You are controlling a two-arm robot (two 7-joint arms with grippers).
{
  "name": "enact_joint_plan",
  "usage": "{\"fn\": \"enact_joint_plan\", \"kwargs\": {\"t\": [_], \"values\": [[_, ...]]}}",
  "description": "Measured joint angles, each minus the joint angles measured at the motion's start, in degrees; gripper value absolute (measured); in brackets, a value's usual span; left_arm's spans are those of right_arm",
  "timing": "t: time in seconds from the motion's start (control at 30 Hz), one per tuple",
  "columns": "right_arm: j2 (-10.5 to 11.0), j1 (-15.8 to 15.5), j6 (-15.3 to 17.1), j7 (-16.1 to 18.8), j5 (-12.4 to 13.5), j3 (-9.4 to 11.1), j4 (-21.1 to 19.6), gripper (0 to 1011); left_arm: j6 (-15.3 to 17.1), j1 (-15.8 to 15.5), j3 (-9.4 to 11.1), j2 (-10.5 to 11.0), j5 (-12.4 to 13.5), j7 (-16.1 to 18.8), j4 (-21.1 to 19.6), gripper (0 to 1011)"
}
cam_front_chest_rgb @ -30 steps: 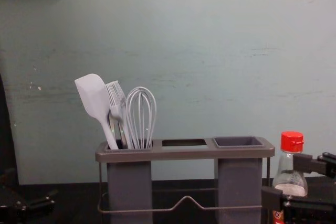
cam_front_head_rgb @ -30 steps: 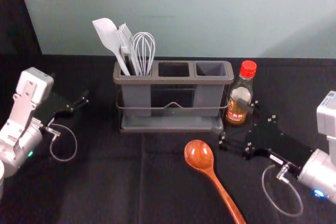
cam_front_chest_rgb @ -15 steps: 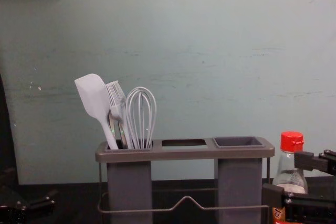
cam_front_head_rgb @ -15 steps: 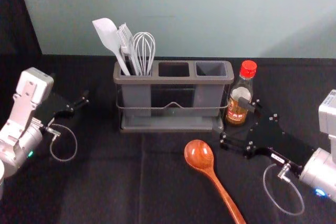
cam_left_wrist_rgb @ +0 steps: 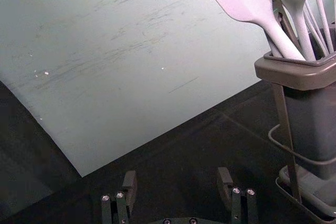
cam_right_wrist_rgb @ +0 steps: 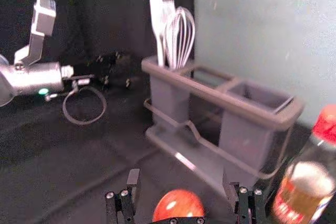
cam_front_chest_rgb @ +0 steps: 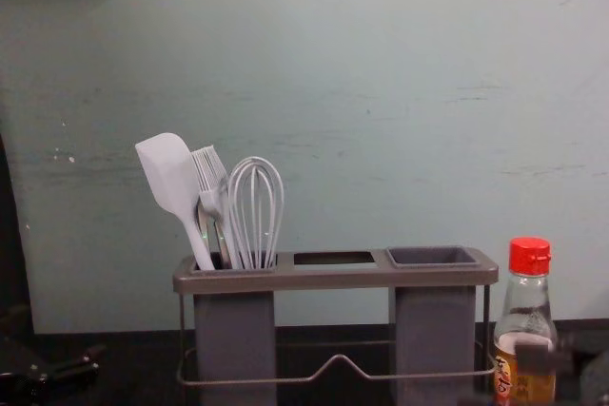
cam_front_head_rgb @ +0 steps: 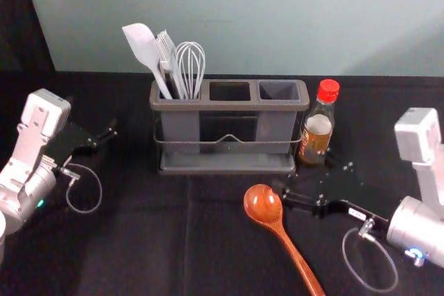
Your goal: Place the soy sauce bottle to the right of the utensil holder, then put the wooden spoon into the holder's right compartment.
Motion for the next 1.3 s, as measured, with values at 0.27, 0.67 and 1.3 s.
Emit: {"fn": "enact_joint_plan", "kwargs": {"t": [0.27,0.67,1.3], "values": [[1.3,3.1,21.0,-3.6,4.3,-2.2,-4.6,1003,0.0,0.0,0.0,0.0,0.0,0.0,0.0,1005],[0.0,12.2,43.7,-9.2,5.5,-8.4,-6.0,1003,0.0,0.0,0.0,0.0,0.0,0.0,0.0,1005],[-10.0,13.3,48.4,-19.8,-2.7,-11.8,-2.8,1003,0.0,0.0,0.0,0.0,0.0,0.0,0.0,1005]]}}
